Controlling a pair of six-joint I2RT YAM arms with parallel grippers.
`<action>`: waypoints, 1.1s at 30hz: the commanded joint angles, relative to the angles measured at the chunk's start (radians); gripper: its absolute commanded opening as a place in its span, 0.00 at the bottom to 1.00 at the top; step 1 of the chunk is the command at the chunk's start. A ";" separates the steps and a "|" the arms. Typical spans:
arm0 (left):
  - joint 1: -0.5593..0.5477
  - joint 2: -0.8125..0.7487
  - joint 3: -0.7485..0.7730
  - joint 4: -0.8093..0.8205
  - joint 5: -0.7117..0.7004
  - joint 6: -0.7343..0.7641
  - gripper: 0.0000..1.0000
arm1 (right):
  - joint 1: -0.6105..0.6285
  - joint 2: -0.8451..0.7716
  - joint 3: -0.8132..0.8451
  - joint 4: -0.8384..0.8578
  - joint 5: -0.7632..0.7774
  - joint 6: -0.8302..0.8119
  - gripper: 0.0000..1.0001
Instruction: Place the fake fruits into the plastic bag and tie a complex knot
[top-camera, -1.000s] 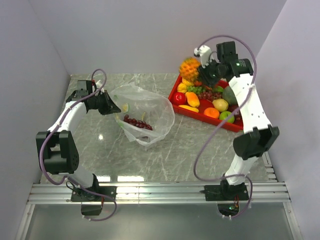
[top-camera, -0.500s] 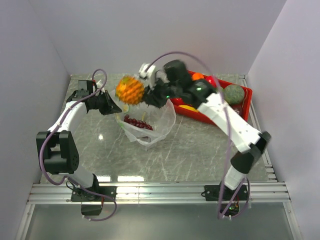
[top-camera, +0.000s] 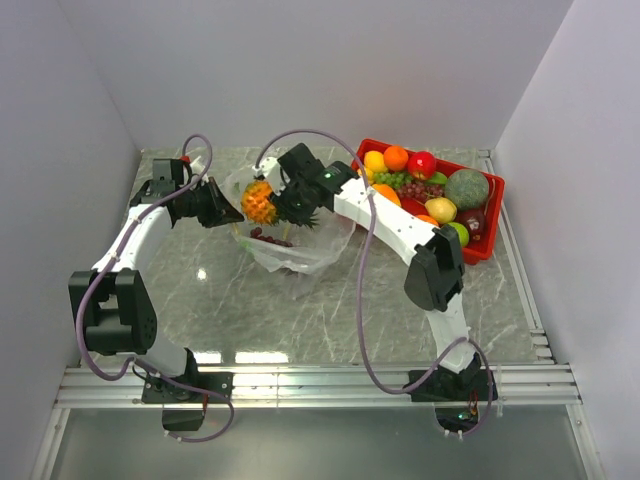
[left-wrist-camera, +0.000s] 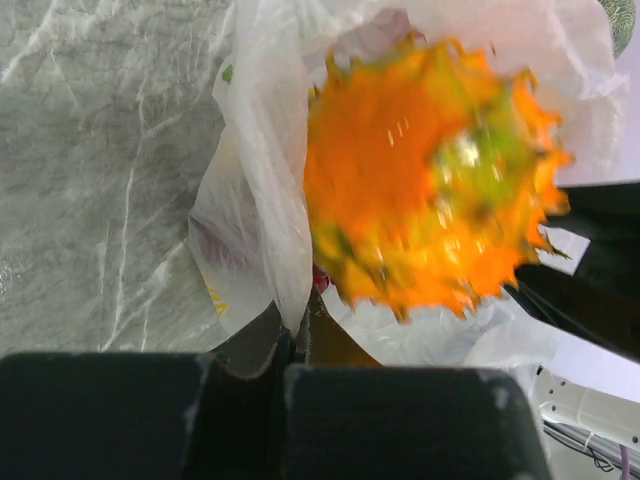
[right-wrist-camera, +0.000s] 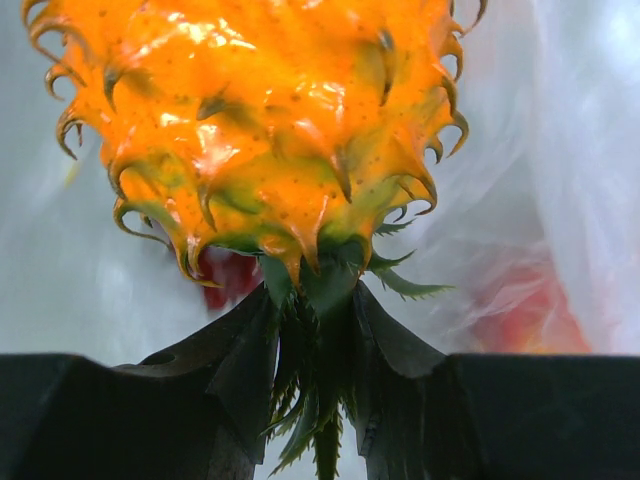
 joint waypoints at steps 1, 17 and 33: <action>-0.004 -0.015 0.019 0.017 0.032 0.010 0.00 | 0.016 0.032 0.105 -0.023 0.080 0.077 0.01; -0.004 0.002 0.002 0.024 -0.003 0.020 0.01 | 0.058 -0.202 -0.166 -0.031 -0.247 0.092 0.96; -0.002 -0.035 -0.018 0.028 -0.042 0.046 0.01 | 0.180 -0.276 -0.478 -0.172 -0.415 -0.096 0.48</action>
